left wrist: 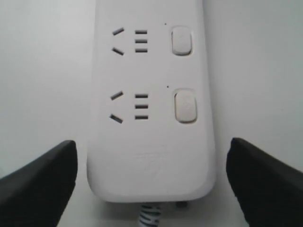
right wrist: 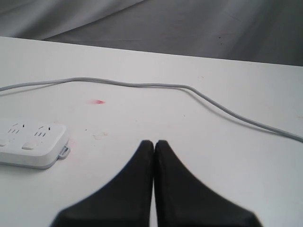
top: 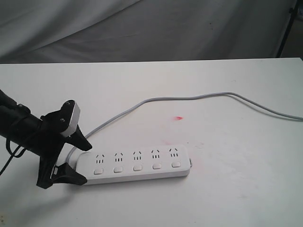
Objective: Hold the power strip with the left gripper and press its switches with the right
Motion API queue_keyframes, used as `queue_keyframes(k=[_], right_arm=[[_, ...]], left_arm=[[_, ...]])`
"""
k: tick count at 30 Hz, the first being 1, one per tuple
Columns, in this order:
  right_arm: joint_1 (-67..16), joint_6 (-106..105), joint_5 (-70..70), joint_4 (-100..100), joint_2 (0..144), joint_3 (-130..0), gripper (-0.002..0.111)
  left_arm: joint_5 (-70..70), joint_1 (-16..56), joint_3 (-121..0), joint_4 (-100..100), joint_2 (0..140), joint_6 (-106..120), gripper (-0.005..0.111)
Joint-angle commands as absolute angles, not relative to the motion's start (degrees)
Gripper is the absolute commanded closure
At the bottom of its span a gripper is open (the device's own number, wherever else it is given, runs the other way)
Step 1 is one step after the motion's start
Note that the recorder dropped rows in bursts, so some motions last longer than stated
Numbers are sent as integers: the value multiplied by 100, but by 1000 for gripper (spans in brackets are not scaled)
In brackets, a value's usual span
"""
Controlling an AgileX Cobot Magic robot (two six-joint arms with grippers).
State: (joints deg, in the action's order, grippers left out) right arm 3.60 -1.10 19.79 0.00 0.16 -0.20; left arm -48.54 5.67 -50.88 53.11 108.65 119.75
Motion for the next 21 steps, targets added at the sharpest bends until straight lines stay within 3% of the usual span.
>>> queue_keyframes(k=[1,12,21], right_arm=[[395,-104,1956,-32,0,0,108],[395,-104,1956,-32,0,0,108],[395,-104,1956,-32,0,0,108]], left_arm=[[-4798,606,-5100,5387,11003,12001,26],[-4740,606,-5100,5400,11076,12001,37],[-4415,606,-5100,5442,11076,12001,69]])
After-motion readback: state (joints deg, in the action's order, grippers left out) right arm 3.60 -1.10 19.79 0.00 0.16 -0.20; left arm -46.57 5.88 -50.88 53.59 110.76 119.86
